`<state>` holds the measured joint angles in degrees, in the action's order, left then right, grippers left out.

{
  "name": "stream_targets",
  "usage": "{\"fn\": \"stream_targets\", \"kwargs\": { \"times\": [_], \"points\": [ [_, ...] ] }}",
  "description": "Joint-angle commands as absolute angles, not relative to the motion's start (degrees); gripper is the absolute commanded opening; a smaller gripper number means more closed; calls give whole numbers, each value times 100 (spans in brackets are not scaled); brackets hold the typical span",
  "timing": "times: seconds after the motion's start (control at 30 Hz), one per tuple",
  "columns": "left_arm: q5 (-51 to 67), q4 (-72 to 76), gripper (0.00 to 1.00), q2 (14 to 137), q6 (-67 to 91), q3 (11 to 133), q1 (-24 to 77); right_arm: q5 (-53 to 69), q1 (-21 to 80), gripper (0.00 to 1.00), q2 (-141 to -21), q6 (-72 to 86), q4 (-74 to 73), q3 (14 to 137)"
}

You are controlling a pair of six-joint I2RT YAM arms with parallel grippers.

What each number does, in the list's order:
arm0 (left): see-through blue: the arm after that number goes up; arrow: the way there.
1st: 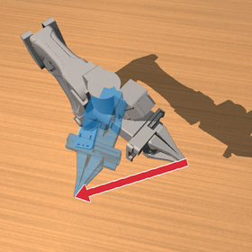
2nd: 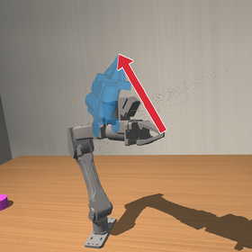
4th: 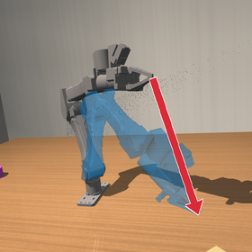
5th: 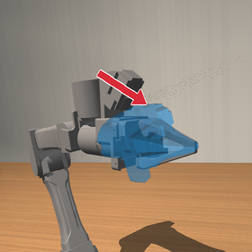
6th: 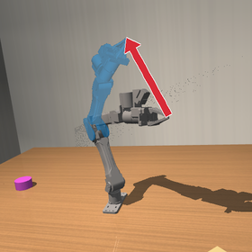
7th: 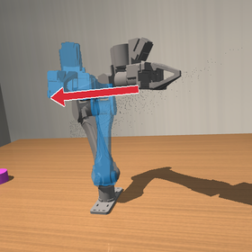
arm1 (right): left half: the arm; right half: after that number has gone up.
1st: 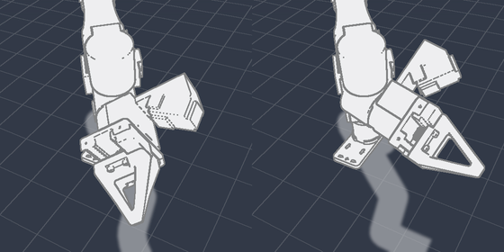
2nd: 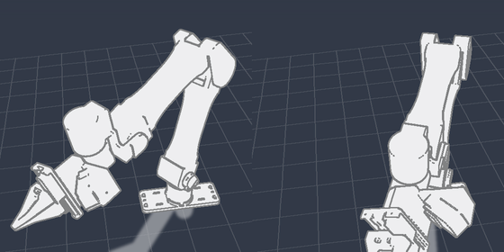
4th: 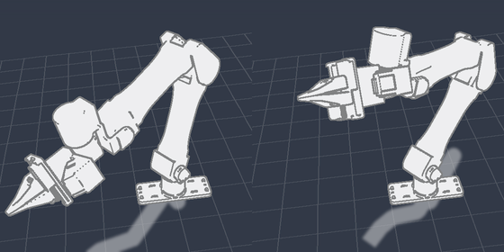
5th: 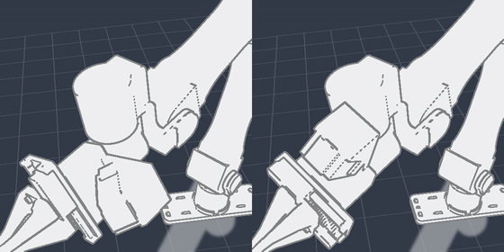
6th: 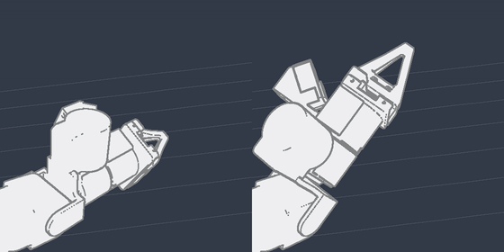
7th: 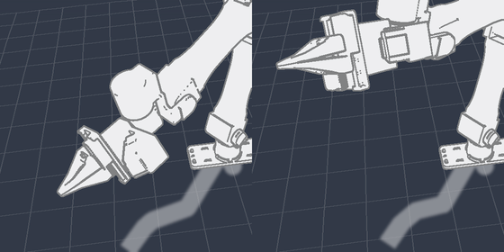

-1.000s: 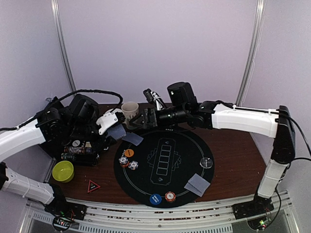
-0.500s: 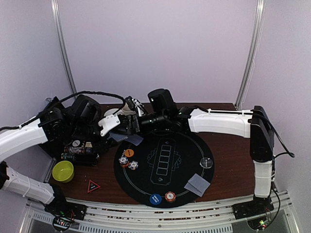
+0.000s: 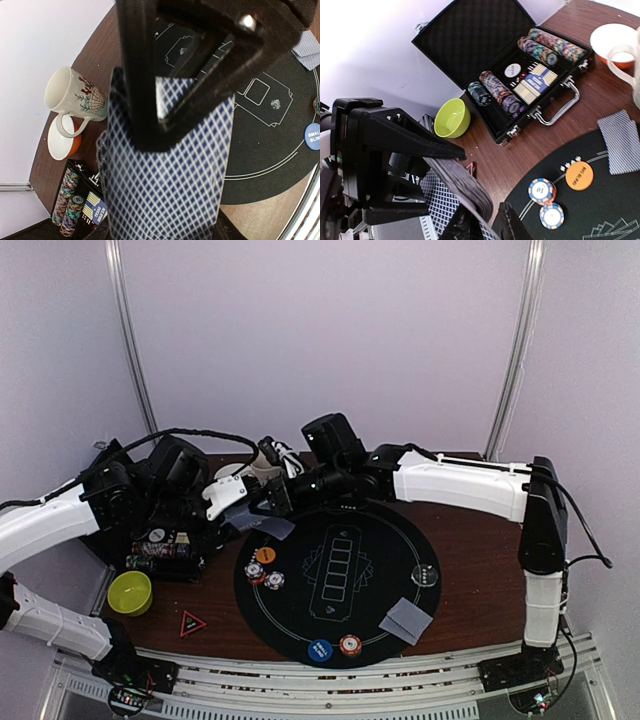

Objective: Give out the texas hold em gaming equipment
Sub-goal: Pick up the poker card from the face-down deck piles, then flop the poker card in the community card area.

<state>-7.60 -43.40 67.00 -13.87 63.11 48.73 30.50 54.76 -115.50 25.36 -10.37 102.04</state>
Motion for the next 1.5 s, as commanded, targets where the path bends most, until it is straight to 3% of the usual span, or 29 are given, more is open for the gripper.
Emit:
{"fn": "stream_targets", "kwargs": {
  "times": [0.0,0.13,0.33,0.43,0.57,0.73,0.83,1.0,1.47],
  "points": [
    [-788,-4052,49,6661,-1411,6353,4860,2397,5371,17,-11191,2061,-1883,10273],
    [-818,-4052,49,6670,-1359,6354,4862,2297,5327,0,-10999,1864,-2193,10298],
    [-1016,-4096,49,6714,-1084,6331,4867,2099,4810,0,-10303,964,-3086,10171],
    [-1154,-4087,49,6759,-897,6332,4865,1916,4565,0,-9719,-404,-3136,9548],
    [-1331,-4087,49,6875,-609,6416,4852,1401,4647,0,-9066,-3269,-2298,7834],
    [-1382,-4063,50,6965,-415,6521,4854,2529,5003,0,-8967,-5853,-614,6197],
    [-1370,-4034,50,7002,-370,6513,4852,2695,5216,0,-9301,-6029,615,5825],
    [-1344,-4034,50,7097,-353,6504,4852,2680,5468,0,-9857,-6575,1471,5819],
    [-1377,-4035,50,7101,-483,6514,4852,2593,5706,0,-10347,-8877,-441,5679]
  ]
}}
